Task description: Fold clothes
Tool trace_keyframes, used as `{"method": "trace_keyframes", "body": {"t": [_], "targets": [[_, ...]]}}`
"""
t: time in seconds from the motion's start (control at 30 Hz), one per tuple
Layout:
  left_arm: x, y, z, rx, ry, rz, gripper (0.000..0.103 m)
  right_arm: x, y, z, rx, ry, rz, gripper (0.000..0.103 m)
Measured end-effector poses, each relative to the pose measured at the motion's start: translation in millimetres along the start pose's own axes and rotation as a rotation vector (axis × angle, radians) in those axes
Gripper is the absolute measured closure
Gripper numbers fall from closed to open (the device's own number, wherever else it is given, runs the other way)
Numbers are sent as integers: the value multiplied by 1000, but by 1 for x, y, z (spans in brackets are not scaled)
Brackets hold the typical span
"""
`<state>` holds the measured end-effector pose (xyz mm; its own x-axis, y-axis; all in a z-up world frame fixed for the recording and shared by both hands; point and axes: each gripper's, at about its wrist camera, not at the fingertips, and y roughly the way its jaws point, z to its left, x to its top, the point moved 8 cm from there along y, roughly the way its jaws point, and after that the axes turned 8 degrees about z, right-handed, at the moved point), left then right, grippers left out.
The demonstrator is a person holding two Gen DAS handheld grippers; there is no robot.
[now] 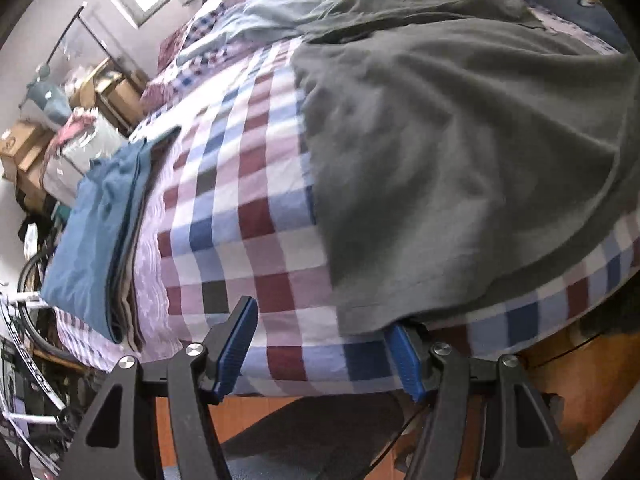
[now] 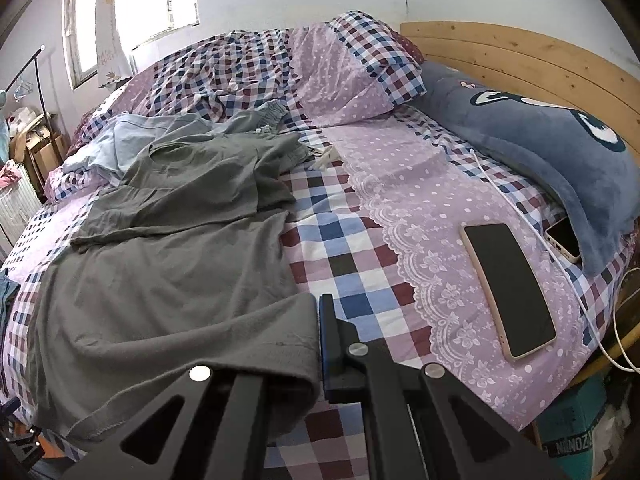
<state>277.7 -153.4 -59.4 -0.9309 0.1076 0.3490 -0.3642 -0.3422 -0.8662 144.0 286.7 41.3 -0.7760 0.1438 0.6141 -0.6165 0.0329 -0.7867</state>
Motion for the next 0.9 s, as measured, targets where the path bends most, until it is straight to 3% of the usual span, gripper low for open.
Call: {"method": "trace_keyframes", "body": {"t": [0.07,0.13,0.2,0.23,0.37,0.5,0.6,0.73,0.9], "targets": [[2,5,2,-18,-11,0,37,0,1,2,2,-5,3,102],[3,8,0,-42,-8,0,50,-1,2,3,5,-10,6,102],[3,8,-5,-63,6,-5,94,-2,1,3,6,-19,7,102],[3,6,-6,-57,9,-13,100,-3,1,3,6,-24,8,102],[14,-27,15,-81,-96,-139,102,-9,-5,4,-5,-73,9,102],[19,-83,56,-140,-271,-313,103,-12,-33,-1,-73,-175,-38,103],[14,-112,77,-146,-319,-385,103,-20,-62,-10,-145,-264,-76,103],[9,-112,78,-168,-295,-331,103,-44,-85,-16,-218,-370,-52,103],[1,-116,66,-197,-295,-287,103,-81,-84,-13,-226,-490,52,103]]}}
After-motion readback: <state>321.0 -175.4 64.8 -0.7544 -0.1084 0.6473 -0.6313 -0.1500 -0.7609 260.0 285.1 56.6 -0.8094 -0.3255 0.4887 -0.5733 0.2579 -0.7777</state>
